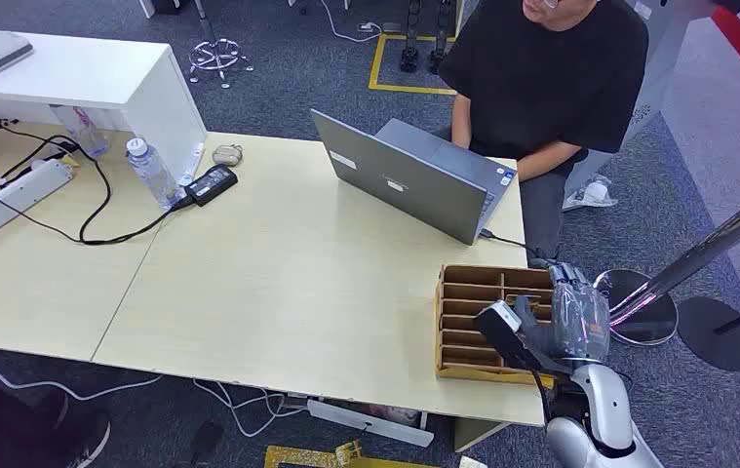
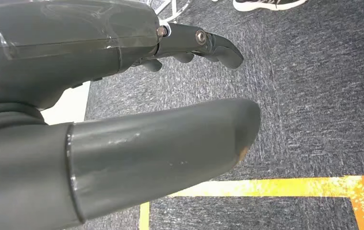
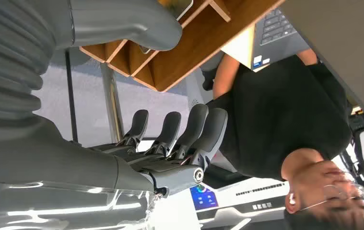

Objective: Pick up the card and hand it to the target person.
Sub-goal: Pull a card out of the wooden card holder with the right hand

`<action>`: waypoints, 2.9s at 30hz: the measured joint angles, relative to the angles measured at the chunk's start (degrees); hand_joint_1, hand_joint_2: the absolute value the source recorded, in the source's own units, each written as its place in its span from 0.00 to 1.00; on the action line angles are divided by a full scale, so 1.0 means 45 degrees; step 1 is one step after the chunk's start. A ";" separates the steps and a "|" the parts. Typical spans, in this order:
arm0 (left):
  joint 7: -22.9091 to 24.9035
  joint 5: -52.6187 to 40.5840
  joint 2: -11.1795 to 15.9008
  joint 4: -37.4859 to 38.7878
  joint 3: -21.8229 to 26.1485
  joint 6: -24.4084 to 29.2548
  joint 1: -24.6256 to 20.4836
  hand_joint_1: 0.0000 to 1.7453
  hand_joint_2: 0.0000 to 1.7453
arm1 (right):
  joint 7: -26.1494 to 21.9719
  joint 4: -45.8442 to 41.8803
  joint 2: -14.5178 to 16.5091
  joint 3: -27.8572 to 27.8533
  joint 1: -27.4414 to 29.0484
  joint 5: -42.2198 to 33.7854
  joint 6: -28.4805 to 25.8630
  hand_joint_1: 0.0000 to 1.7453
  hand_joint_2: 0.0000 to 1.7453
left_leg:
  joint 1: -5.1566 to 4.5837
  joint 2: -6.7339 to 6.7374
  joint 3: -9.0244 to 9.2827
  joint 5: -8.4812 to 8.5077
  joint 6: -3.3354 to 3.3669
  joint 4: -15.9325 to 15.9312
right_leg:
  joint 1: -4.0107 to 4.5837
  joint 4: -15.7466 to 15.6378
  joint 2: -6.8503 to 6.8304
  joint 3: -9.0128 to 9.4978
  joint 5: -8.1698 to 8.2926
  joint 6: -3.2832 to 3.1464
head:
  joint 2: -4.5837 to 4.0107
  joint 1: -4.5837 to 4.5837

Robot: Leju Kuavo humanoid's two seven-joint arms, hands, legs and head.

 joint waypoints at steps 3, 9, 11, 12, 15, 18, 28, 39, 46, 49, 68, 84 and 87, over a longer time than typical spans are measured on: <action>0.0015 0.0001 0.0007 0.0000 0.0000 0.0000 0.0001 0.00 0.00 | 0.0087 0.0058 -0.0027 0.0044 -0.0035 0.0102 0.0038 0.41 1.00 | 0.0000 0.0000 0.0000 0.0000 0.0000 0.0000 | 0.0000 0.0000 0.0000 0.0000 0.0000 0.0000 | 0.0000 0.0000; 0.0027 0.0016 0.0024 0.0000 0.0000 0.0012 0.0000 0.00 0.00 | 0.0248 0.0246 -0.0070 0.0188 -0.0144 0.0262 0.0264 0.41 1.00 | 0.0000 0.0000 0.0000 0.0000 0.0000 0.0000 | 0.0000 0.0000 0.0001 -0.0001 0.0000 0.0000 | 0.0000 0.0000; 0.0033 0.0027 0.0036 0.0000 0.0000 0.0032 0.0000 0.00 0.00 | 0.0378 0.0316 -0.0074 0.0228 -0.0179 0.0419 0.0432 0.42 1.00 | 0.0000 0.0000 0.0000 0.0000 0.0000 0.0000 | 0.0000 0.0000 0.0001 -0.0001 0.0000 0.0000 | 0.0000 0.0000; 0.0038 0.0031 0.0041 0.0000 0.0000 0.0045 0.0000 0.00 0.00 | 0.0457 0.0352 -0.0080 0.0260 -0.0198 0.0499 0.0521 0.42 1.00 | 0.0000 0.0000 0.0000 0.0000 0.0000 0.0000 | 0.0000 0.0000 0.0001 -0.0001 0.0000 0.0000 | 0.0000 -0.0001; 0.0052 0.0039 0.0044 0.0000 0.0000 0.0079 0.0001 0.00 0.00 | 0.0614 0.0457 -0.0115 0.0359 -0.0246 0.0661 0.0680 0.44 1.00 | 0.0000 0.0000 0.0000 0.0000 0.0000 0.0000 | 0.0000 0.0000 0.0000 -0.0001 0.0000 0.0000 | 0.0000 -0.0001; 0.0072 0.0041 0.0044 0.0000 0.0000 0.0083 0.0001 0.00 0.00 | 0.0710 0.0544 -0.0164 0.0442 -0.0279 0.0753 0.0755 0.47 1.00 | 0.0000 0.0000 0.0000 0.0000 0.0000 0.0000 | 0.0000 0.0000 0.0001 0.0000 0.0000 0.0000 | 0.0000 -0.0001; 0.0080 0.0107 0.0044 0.0000 0.0005 0.0092 0.0001 0.00 0.00 | 0.1020 0.0673 -0.0306 0.0673 -0.0336 0.1035 0.0937 0.52 1.00 | 0.0000 0.0000 0.0001 0.0000 0.0000 0.0000 | 0.0000 0.0000 0.0001 -0.0001 0.0000 0.0000 | 0.0000 -0.0001; 0.0101 0.0117 0.0074 0.0000 0.0005 0.0101 0.0003 0.00 0.00 | 0.1289 0.0504 -0.0489 0.0771 -0.0327 0.1496 0.1143 0.51 1.00 | 0.0000 0.0000 0.0002 0.0000 0.0000 0.0000 | 0.0000 -0.0001 0.0002 -0.0001 0.0000 0.0000 | 0.0000 -0.0002; 0.0104 0.0117 0.0078 0.0000 0.0005 0.0125 0.0002 0.00 0.00 | 0.1317 0.0490 -0.0488 0.0892 -0.0321 0.1542 0.1423 0.53 1.00 | 0.0000 0.0000 0.0002 0.0000 0.0000 0.0000 | 0.0000 0.0000 0.0002 -0.0001 0.0000 0.0000 | 0.0000 -0.0001; 0.0115 0.0117 0.0078 0.0000 0.0005 0.0124 0.0002 0.00 0.00 | 0.1323 0.0490 -0.0488 0.0935 -0.0322 0.1542 0.1484 0.54 1.00 | 0.0000 0.0000 0.0001 0.0000 0.0000 0.0000 | 0.0000 0.0000 0.0002 -0.0001 0.0000 0.0000 | 0.0000 0.0000; 0.0119 0.0117 0.0078 0.0000 0.0005 0.0131 0.0002 0.00 0.00 | 0.1379 0.0495 -0.0488 0.1106 -0.0325 0.1471 0.1774 0.63 1.00 | 0.0000 0.0000 0.0000 0.0000 0.0000 0.0000 | 0.0000 -0.0001 0.0002 -0.0001 0.0000 0.0000 | 0.0000 0.0000; 0.0114 0.0117 0.0078 0.0000 0.0005 0.0134 0.0001 0.00 0.00 | 0.1379 0.0495 -0.0488 0.1251 -0.0353 0.1444 0.1782 0.77 1.00 | 0.0000 0.0000 0.0005 0.0000 0.0000 0.0000 | 0.0000 -0.0001 0.0003 0.0002 0.0001 0.0000 | 0.0000 0.0000; 0.0114 0.0117 0.0078 0.0000 0.0005 0.0134 0.0002 0.00 0.00 | 0.1379 0.0493 -0.0488 0.1260 -0.0359 0.1435 0.1782 0.77 1.00 | 0.0000 0.0000 0.0007 0.0001 0.0000 0.0000 | 0.0000 0.0000 0.0003 0.0003 0.0001 0.0000 | 0.0000 0.0000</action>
